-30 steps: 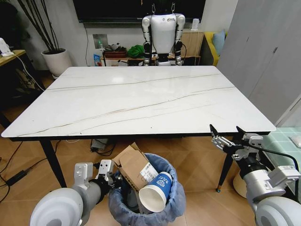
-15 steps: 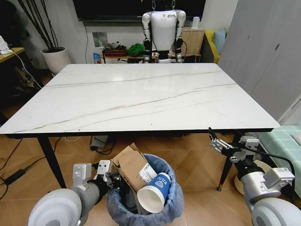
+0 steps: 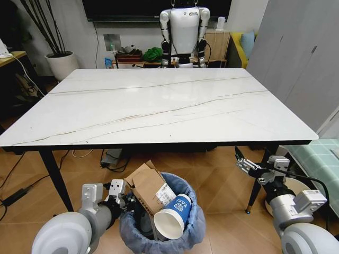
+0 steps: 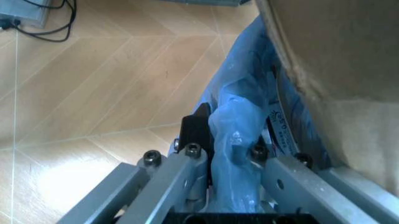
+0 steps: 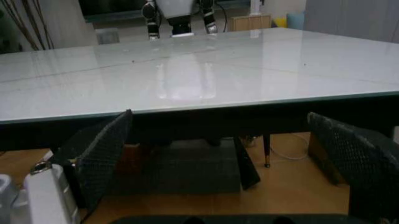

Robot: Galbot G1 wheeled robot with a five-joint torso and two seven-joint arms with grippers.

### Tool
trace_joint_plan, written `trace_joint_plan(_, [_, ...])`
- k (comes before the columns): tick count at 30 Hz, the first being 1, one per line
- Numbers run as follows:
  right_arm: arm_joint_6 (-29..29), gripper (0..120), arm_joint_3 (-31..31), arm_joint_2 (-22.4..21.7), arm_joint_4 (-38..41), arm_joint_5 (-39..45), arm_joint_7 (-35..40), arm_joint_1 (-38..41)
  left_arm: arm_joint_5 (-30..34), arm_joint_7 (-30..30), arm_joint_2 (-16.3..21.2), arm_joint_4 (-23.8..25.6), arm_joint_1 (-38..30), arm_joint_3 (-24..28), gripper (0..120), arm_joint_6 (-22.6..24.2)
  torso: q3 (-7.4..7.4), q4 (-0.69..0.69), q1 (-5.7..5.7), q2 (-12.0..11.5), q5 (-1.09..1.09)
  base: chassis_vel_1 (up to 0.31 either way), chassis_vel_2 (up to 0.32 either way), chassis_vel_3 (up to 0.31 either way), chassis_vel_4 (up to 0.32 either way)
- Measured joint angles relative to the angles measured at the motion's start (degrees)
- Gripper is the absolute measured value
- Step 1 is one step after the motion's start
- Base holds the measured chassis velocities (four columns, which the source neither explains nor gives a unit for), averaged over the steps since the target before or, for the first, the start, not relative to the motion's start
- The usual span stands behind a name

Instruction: Pick up the trash bin and place the trash from the table into it.

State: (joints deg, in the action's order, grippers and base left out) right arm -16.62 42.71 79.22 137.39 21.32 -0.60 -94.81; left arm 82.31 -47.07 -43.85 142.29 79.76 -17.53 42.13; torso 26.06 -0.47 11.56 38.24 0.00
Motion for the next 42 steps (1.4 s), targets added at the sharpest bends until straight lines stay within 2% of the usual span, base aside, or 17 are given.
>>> trace_joint_plan(42, [1.9,100,0.5,0.2,-2.3,-1.9,-0.6,-0.9,-0.4,0.9,0.3,-0.5,1.1,-1.7,3,0.0,-5.90,0.00,-4.07,-10.0,0.00,0.000,0.000,0.000,0.000])
